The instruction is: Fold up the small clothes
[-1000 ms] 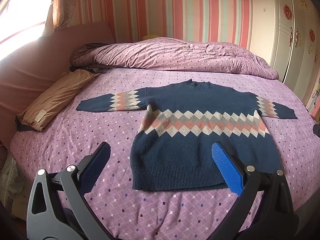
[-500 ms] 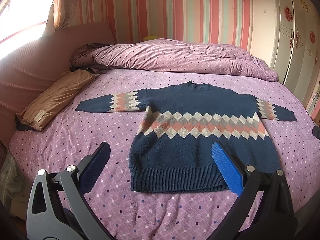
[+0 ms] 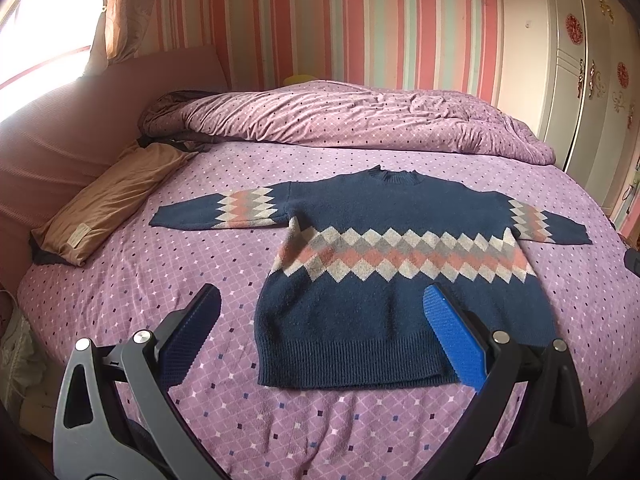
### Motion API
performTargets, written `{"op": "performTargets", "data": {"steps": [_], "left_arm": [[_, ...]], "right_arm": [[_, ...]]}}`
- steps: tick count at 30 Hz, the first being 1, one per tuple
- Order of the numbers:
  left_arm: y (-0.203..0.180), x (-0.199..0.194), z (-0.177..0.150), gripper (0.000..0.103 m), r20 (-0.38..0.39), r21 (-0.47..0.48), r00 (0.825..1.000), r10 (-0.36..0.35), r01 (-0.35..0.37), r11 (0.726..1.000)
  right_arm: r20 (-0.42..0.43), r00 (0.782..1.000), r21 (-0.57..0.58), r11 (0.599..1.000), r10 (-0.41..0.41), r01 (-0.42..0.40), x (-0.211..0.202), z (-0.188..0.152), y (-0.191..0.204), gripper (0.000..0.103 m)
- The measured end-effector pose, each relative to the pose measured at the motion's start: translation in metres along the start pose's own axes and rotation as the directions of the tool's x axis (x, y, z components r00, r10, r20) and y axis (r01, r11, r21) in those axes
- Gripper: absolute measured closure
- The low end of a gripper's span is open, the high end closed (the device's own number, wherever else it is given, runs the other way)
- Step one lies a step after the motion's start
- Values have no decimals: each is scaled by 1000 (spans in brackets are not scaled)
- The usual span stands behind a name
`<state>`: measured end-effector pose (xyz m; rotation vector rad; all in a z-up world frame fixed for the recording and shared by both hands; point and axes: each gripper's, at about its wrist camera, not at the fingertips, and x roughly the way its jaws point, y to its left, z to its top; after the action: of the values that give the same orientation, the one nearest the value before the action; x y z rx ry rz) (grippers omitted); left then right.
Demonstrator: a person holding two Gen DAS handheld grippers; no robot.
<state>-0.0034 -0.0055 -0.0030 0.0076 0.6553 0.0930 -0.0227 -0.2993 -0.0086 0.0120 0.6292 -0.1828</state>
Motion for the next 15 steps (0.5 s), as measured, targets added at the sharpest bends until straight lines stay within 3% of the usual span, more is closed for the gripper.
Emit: {"op": "performTargets", "data": {"steps": [10, 15], "left_arm": [[-12, 12, 5, 3, -7, 9, 1000, 3, -3, 1000], [-29, 26, 9, 3, -16, 29, 1000, 2, -1, 1000]], "right_arm": [[2, 998, -8, 998, -57, 57, 17, 7, -18, 1], [-14, 1000, -8, 1000, -6, 6, 42, 8, -39, 1]]}}
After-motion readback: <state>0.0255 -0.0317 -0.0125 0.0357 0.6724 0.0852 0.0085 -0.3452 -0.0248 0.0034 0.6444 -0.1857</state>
